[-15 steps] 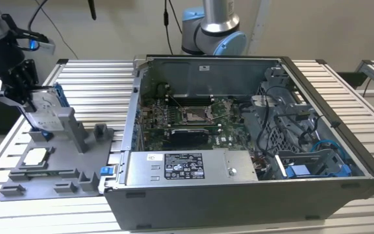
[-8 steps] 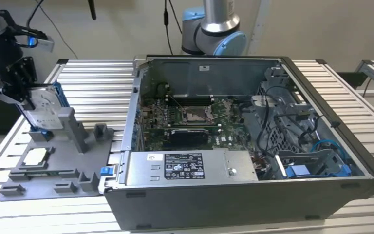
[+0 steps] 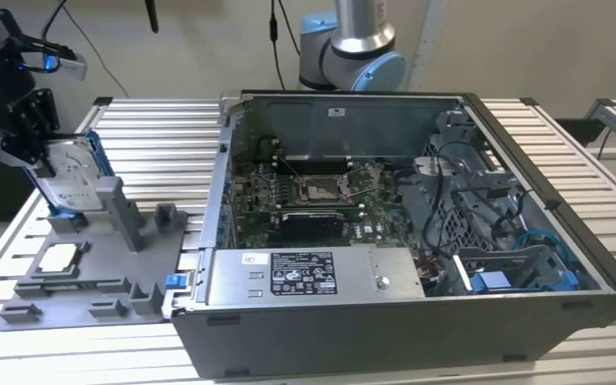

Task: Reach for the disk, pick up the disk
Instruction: 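Pick up the disk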

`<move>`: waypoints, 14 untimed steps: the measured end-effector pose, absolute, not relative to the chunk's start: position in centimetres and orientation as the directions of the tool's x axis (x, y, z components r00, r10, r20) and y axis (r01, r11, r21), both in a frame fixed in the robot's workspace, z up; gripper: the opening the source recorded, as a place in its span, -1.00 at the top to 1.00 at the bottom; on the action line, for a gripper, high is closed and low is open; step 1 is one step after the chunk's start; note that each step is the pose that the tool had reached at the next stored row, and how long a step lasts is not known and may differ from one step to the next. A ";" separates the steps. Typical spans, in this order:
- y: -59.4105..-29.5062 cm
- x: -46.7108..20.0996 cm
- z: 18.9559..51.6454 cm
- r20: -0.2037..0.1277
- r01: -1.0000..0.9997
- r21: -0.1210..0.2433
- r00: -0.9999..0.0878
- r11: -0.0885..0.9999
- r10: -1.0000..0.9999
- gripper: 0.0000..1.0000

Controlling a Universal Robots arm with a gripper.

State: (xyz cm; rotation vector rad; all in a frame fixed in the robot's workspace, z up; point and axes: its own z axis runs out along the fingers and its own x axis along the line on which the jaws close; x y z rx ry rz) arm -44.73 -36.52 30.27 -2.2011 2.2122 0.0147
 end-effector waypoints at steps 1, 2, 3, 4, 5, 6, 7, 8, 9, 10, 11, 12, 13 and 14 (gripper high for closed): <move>-36.5 -44.7 30.4 -0.021 -1.000 -0.008 -0.005 0.005 -1.000 1.00; -36.5 -44.7 30.5 -0.021 -1.000 -0.008 -0.005 0.005 -1.000 1.00; -36.5 -44.7 30.6 -0.021 -1.000 -0.008 -0.005 0.005 -1.000 1.00; -36.5 -44.7 30.8 -0.021 -1.000 -0.008 -0.005 0.005 -1.000 1.00; -36.5 -44.7 30.9 -0.021 -1.000 -0.008 -0.005 0.005 -1.000 1.00; -36.5 -44.7 31.1 -0.021 -1.000 -0.008 -0.005 0.005 -1.000 1.00; -36.5 -44.7 31.3 -0.021 -1.000 -0.008 -0.005 0.005 -1.000 1.00; -36.5 -44.7 31.4 -0.021 -1.000 -0.008 -0.005 0.005 -1.000 1.00; -36.5 -44.7 31.6 -0.021 -1.000 -0.008 -0.005 0.005 -1.000 1.00; -36.5 -44.7 31.8 -0.021 -1.000 -0.008 -0.005 0.005 -1.000 1.00; -36.5 -44.7 32.0 -0.021 -1.000 -0.008 -0.005 0.005 -1.000 1.00; -36.5 -44.7 32.1 -0.021 -1.000 -0.008 -0.005 0.005 -1.000 1.00; -36.5 -44.7 32.3 -0.021 -1.000 -0.008 -0.005 0.005 -1.000 1.00; -36.5 -44.7 32.4 -0.021 -1.000 -0.008 -0.005 0.005 -1.000 1.00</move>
